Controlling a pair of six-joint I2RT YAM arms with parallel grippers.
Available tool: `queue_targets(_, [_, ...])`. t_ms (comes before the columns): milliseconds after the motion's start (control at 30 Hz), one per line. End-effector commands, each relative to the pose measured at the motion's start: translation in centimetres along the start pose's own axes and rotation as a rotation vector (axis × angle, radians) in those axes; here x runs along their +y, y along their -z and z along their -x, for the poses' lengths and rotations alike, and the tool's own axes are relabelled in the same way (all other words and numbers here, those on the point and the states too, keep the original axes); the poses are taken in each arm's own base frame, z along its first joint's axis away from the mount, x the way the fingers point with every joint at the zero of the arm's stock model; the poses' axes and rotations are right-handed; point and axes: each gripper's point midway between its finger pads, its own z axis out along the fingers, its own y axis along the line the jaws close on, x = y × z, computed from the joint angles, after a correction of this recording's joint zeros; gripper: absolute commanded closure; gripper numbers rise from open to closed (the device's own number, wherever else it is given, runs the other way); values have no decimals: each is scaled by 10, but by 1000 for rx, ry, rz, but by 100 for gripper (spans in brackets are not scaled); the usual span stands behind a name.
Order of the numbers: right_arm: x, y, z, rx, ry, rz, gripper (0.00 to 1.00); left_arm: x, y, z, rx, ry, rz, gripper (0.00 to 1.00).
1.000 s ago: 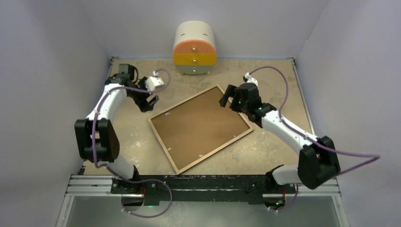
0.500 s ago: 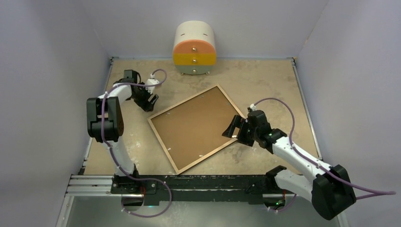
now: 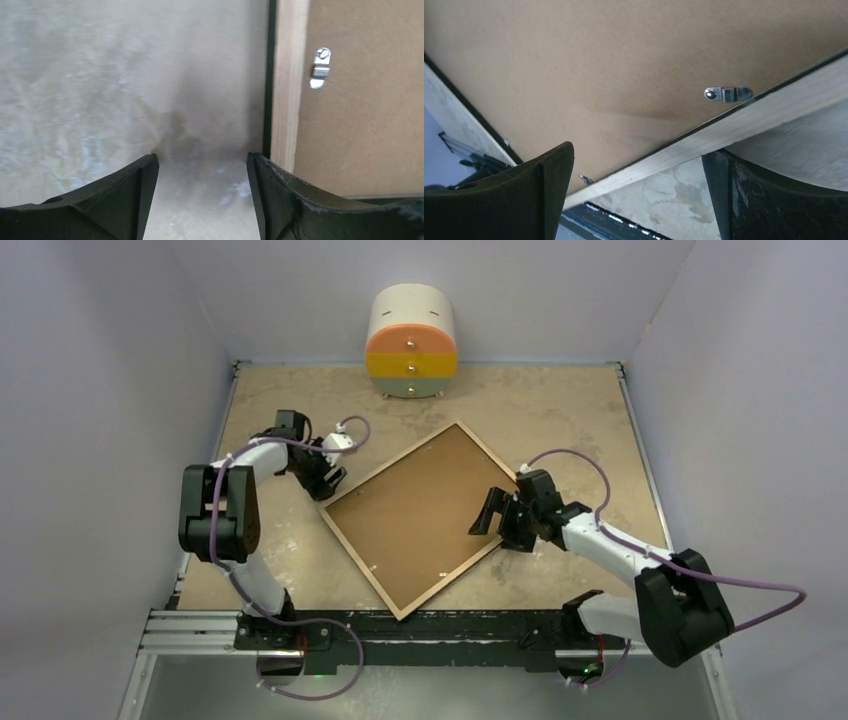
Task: Put the photo into the frame
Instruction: Adjust the photo frame at the center of the board, then install the photo frame at the center of the board.
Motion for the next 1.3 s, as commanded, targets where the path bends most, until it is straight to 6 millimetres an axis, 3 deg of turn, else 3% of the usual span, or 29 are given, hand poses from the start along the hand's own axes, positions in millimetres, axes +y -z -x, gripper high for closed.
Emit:
queue_targets(0, [20,-2,44,-105,46,61,1,-73,4,-19,55,-38,-204,32])
queue_targets(133, [21,-4,60,-116,39,60,1,-108,12,-30,90,-94,-265,33])
queue_targets(300, [31,-2,75,-145,62,74,1,-136,26,-35,82,-139,-346,34])
queue_targets(567, [48,-9,102,-176,43,117,1,-155,25,-31,26,-128,-411,34])
queue_targets(700, [41,-13,117,-202,9,90,1,-155,19,-17,-19,-94,-416,33])
queue_targets(867, [28,9,151,-304,-4,3,2,-157,27,-6,-48,-106,-436,33])
queue_targets(1000, [36,48,175,-457,47,-31,5,-155,40,-2,-69,-130,-441,34])
queue_targets(1100, [70,53,153,-451,63,104,11,-159,42,1,-81,-105,-477,34])
queue_targets(1267, [148,23,70,-298,159,302,12,-151,24,6,-57,-23,-502,40])
